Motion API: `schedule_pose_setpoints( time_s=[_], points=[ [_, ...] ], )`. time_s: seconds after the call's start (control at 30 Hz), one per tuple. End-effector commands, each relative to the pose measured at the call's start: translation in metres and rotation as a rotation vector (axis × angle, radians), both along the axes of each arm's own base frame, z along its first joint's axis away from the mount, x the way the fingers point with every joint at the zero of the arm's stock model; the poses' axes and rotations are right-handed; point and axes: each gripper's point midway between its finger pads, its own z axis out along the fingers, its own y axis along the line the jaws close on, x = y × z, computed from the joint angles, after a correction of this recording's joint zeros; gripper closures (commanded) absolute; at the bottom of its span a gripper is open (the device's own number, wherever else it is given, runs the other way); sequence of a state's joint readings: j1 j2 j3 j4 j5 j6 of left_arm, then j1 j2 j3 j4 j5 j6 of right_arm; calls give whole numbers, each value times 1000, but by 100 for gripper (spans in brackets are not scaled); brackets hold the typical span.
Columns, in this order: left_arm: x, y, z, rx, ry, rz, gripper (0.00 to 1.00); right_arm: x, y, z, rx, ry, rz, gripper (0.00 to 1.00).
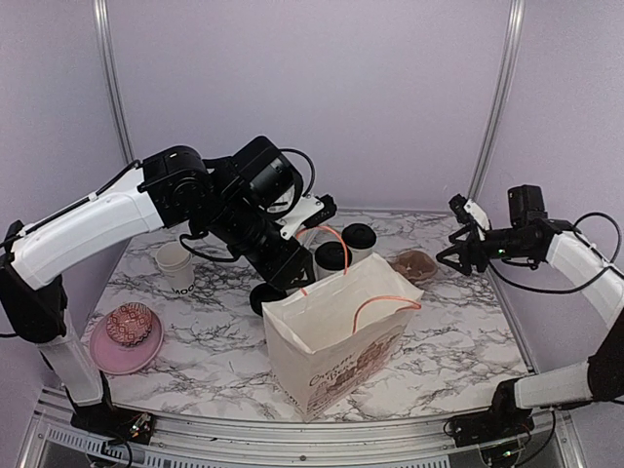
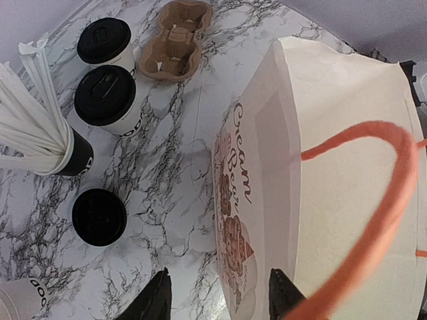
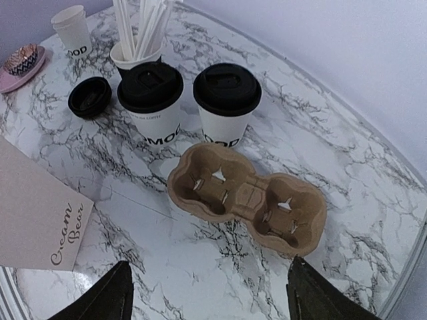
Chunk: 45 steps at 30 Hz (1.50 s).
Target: Pack the takeout coffee
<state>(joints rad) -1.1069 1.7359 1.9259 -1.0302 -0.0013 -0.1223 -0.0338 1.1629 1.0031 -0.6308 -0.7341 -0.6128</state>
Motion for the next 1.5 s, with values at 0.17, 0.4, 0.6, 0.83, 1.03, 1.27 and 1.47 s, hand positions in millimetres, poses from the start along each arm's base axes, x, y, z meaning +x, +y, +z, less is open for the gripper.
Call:
schedule_pose_setpoints(
  time_s=[0.17, 0.4, 0.6, 0.83, 1.03, 1.27, 1.47],
  points=[
    [-20, 3, -17, 38, 96, -78, 56, 70, 12, -52, -243, 102, -161, 31],
    [-6, 9, -12, 65, 13, -47, 67, 142, 0, -94, -319, 176, -297, 55],
    [0, 10, 1, 48, -29, -26, 50, 174, -15, -133, -452, 244, -340, 74],
    [1, 16, 5, 47, -46, -14, 48, 160, -27, -152, -526, 288, -319, 85],
    [5, 15, 14, 37, -79, -12, 43, 120, -26, -167, -562, 391, -224, 87],
    [10, 14, 18, 29, -109, -12, 40, 69, -15, -164, -532, 493, -105, 86],
    [11, 14, 18, 26, -117, -12, 39, 39, 6, -148, -448, 553, -19, 84]
  ],
)
